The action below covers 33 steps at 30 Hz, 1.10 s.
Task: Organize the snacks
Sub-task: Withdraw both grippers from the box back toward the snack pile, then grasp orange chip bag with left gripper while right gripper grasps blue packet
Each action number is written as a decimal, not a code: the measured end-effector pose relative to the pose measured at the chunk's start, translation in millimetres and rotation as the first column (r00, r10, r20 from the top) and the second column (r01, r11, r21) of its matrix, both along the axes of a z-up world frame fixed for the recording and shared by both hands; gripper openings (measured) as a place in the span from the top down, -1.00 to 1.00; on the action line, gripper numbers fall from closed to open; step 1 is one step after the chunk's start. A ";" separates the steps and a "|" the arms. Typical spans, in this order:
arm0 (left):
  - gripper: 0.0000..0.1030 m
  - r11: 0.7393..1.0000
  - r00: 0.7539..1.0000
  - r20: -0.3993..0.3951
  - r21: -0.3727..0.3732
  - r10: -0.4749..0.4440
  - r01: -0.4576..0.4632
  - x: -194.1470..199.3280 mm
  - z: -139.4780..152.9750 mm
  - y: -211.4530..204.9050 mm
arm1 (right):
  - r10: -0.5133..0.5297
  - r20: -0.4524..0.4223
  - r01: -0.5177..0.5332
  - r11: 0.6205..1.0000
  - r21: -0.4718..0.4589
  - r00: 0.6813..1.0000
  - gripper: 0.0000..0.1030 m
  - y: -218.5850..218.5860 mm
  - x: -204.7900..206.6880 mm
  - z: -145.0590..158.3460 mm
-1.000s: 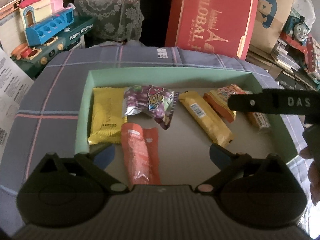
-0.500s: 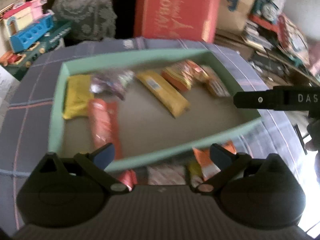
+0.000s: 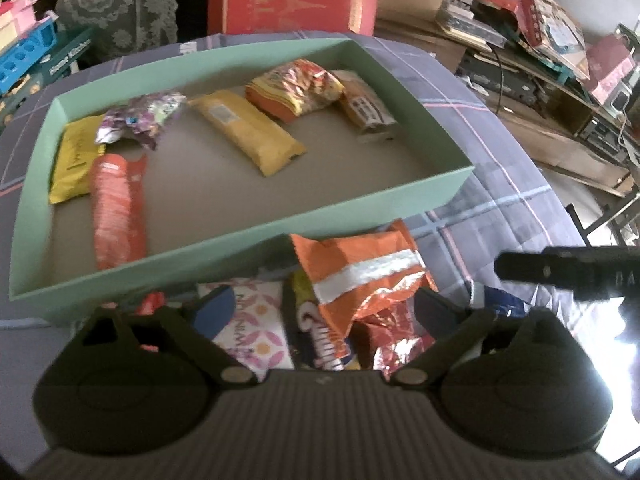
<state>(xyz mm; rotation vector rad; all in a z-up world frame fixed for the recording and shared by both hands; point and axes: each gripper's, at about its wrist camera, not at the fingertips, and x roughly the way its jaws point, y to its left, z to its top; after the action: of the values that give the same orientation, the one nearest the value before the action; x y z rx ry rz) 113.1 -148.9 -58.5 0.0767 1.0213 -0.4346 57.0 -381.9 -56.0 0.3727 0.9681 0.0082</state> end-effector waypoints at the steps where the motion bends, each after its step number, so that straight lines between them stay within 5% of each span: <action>1: -0.71 1.000 1.000 0.004 0.005 -0.012 0.012 -0.6 -1.4 -3.3 | 0.000 0.001 0.000 1.000 0.002 1.000 -1.00 -2.4 -5.2 -3.1; 6: 0.18 0.996 0.997 0.000 0.035 -0.078 0.078 -2.4 -7.1 -17.9 | 0.028 0.008 -0.028 1.000 -0.011 1.000 -1.00 -5.1 -22.3 -12.3; 8: 0.23 0.993 0.994 -0.005 0.045 -0.113 0.113 -6.2 -9.2 -22.7 | 0.054 0.011 -0.054 0.998 -0.027 0.998 -0.85 -1.8 -25.6 -15.2; 16: 0.25 0.969 0.968 -0.070 0.046 -0.241 0.245 -24.7 -17.6 -41.0 | 0.206 -0.022 -0.206 0.958 -0.201 0.978 -0.20 23.7 -36.1 -22.6; 20: 0.23 0.957 0.957 -0.070 0.046 -0.283 0.287 -30.8 -11.8 -48.5 | 0.158 -0.020 -0.159 0.961 -0.225 0.987 0.22 13.9 -39.6 -20.1; 27: -0.15 0.957 0.958 0.038 0.081 -0.284 0.280 -29.0 15.8 -47.7 | 0.007 0.027 -0.002 0.989 -0.149 1.000 0.31 -16.4 -51.9 -20.5; 33: -0.21 0.910 0.926 0.010 0.188 -0.378 0.369 -15.7 -0.8 -85.8 | -0.015 0.046 0.021 0.990 -0.137 0.999 0.31 -16.2 -57.1 -20.6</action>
<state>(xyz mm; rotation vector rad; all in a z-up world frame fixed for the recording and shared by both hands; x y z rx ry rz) 97.4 -234.7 -59.3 0.4521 1.0004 -0.6839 -0.1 -398.0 -76.7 0.2535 0.9153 -0.0663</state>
